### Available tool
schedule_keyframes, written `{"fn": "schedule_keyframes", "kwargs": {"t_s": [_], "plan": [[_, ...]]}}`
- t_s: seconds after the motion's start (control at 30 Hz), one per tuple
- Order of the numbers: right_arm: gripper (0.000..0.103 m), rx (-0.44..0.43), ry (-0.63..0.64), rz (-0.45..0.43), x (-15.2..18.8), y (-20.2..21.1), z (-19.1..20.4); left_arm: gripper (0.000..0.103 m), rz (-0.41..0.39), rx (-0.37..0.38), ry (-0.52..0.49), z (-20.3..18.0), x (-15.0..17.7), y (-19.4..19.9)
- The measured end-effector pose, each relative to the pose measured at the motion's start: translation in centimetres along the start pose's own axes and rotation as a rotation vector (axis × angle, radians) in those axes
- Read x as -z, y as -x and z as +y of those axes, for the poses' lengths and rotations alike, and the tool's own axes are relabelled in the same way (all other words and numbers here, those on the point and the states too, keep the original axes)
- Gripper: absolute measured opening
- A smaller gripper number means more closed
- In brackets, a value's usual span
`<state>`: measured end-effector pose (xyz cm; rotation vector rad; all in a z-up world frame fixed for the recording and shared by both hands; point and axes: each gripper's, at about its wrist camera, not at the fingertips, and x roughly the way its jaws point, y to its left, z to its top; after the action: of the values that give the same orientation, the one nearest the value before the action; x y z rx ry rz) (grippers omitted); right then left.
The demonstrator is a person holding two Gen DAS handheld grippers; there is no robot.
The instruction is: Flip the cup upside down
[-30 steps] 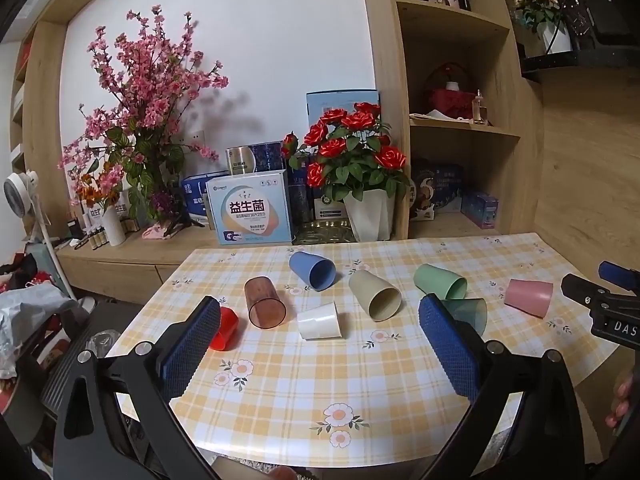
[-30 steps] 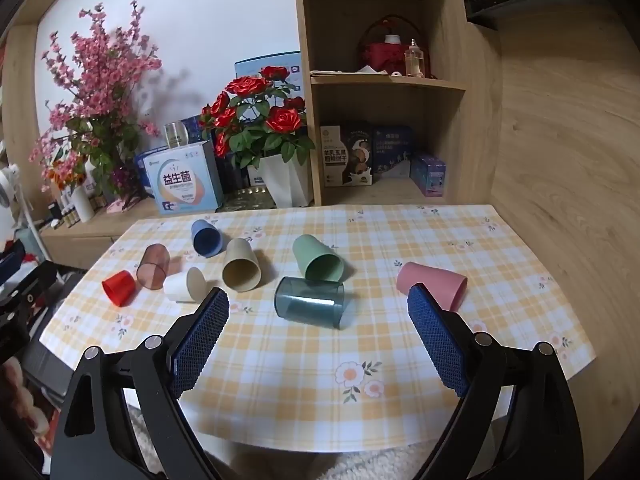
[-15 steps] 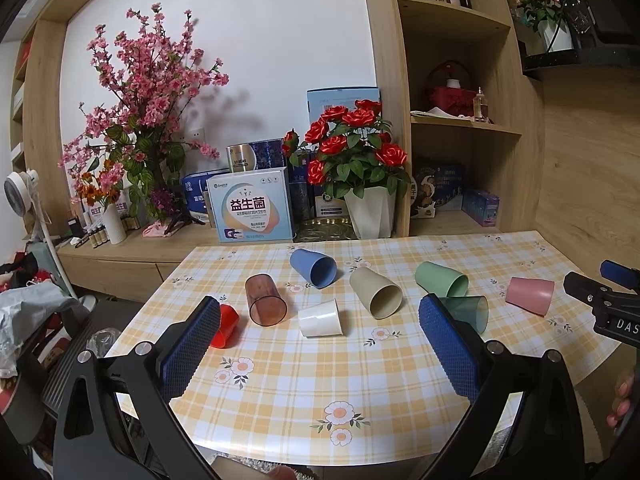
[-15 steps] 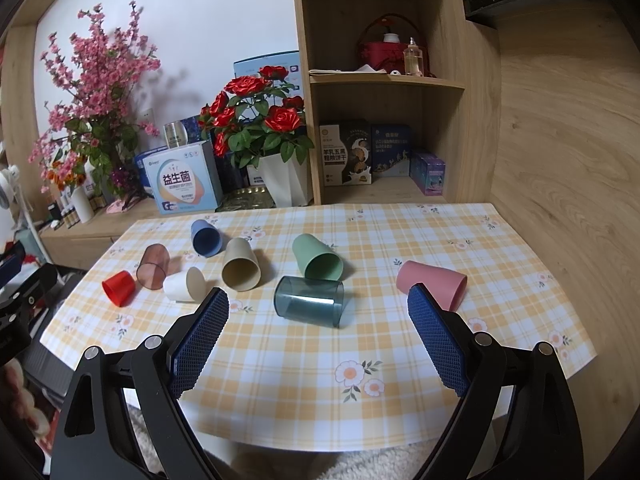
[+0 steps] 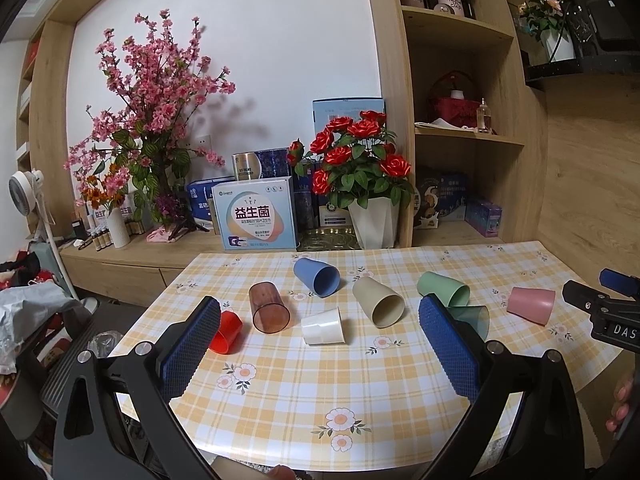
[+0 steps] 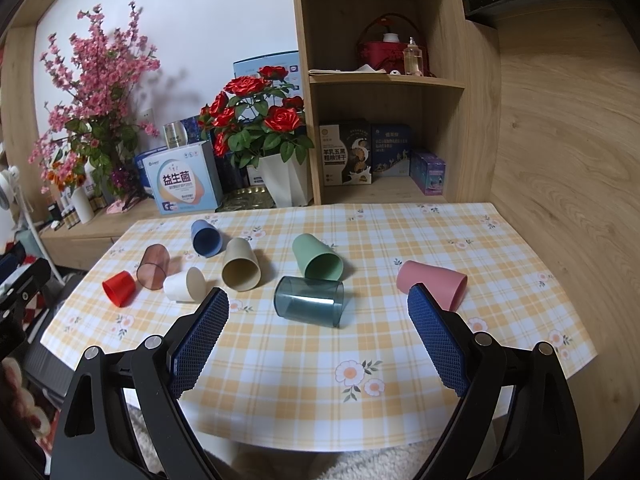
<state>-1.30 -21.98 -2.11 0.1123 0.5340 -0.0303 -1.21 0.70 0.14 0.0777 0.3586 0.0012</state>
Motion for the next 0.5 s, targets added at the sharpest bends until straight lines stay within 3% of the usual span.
{"fn": "schedule_keyframes", "kwargs": {"t_s": [0.5], "plan": [[0.088,0.0,-0.002,0.002,0.01,-0.11,-0.05,0.097,0.025,0.012,-0.009,-0.47,0.14,-0.37]]}}
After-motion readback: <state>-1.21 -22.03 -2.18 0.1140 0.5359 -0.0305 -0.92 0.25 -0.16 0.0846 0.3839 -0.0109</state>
